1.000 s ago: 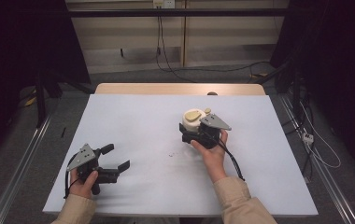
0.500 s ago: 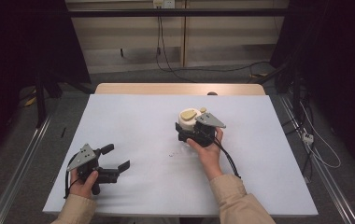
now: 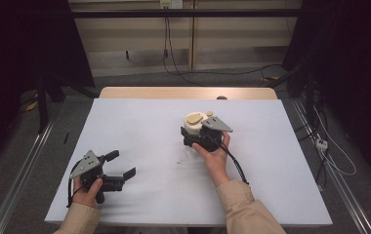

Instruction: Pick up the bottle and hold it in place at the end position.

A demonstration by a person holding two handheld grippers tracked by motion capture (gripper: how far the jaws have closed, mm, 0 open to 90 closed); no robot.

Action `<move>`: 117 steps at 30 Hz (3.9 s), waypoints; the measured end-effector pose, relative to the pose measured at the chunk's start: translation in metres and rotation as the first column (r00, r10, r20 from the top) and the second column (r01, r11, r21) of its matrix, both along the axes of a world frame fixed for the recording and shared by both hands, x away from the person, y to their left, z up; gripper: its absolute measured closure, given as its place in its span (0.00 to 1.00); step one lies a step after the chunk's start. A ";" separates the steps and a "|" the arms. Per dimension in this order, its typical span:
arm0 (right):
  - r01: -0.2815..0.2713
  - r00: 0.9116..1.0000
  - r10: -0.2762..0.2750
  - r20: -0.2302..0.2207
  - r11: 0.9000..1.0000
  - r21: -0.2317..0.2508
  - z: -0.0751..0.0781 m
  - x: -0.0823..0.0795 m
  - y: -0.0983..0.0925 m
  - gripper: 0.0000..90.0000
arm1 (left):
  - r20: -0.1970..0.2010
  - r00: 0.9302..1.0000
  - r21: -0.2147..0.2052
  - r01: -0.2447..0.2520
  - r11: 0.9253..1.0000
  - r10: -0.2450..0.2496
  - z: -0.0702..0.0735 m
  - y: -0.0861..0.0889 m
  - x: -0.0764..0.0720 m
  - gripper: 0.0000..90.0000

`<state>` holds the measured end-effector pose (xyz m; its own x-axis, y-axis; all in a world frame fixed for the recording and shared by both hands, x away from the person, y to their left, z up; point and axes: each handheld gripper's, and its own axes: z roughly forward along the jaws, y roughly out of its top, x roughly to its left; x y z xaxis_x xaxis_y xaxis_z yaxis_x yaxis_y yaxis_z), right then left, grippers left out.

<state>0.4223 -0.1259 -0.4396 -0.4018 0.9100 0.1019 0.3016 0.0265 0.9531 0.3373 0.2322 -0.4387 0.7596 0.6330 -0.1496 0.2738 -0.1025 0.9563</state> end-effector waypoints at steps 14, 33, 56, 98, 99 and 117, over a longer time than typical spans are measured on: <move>-0.001 1.000 0.001 -0.007 1.000 0.004 -0.006 0.005 0.008 0.07 | 0.001 1.000 0.000 0.000 1.000 0.000 0.000 0.000 0.000 0.04; -0.007 1.000 0.007 -0.019 1.000 -0.002 -0.013 0.013 0.021 0.07 | 0.000 1.000 -0.004 0.000 1.000 0.000 0.000 0.000 0.000 0.04; -0.035 0.998 0.034 -0.052 0.999 -0.006 -0.014 0.008 0.016 0.07 | -0.001 1.000 0.005 0.003 1.000 -0.003 -0.001 0.000 0.000 0.04; -0.081 0.994 0.078 -0.079 0.996 -0.033 -0.012 0.006 0.011 0.07 | -0.061 0.998 0.012 0.020 1.000 -0.019 0.018 -0.052 0.028 0.05; -0.082 0.993 0.079 -0.082 0.996 -0.033 -0.012 0.006 0.011 0.06 | -0.064 0.998 0.009 0.018 1.000 -0.018 0.019 -0.053 0.029 0.05; -0.096 0.992 0.092 -0.084 0.994 -0.046 -0.010 0.003 0.008 0.06 | -0.109 0.993 0.002 0.036 0.999 -0.036 0.031 -0.087 0.053 0.17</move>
